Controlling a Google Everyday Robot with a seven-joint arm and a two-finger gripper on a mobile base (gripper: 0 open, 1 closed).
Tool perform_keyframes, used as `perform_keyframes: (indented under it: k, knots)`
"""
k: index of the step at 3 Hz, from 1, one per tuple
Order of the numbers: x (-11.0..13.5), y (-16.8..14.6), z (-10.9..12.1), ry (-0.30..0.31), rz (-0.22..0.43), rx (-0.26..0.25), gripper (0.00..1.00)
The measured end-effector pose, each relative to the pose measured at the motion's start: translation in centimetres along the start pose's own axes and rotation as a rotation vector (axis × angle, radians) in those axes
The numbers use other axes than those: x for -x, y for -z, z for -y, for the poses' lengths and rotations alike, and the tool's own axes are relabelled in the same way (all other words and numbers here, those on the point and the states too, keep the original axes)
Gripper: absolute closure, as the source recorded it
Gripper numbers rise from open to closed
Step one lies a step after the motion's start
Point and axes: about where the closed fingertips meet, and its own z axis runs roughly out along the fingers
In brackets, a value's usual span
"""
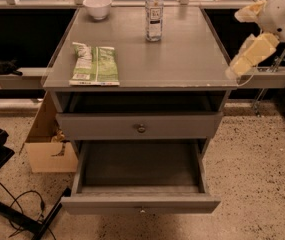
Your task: Place blue plastic bottle into middle drawer
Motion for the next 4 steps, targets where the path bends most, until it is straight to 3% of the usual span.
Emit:
perform_keyframes:
  k: [2, 3, 4]
  knots:
    - [3.0, -4.2, 8.7, -0.094, 0.443, -0.098, 0.00]
    - [4.0, -5.9, 11.4, -0.137, 0.601, -0.147, 0.00]
    - [4.3, -6.3, 11.8, -0.140, 0.612, -0.146, 0.00]
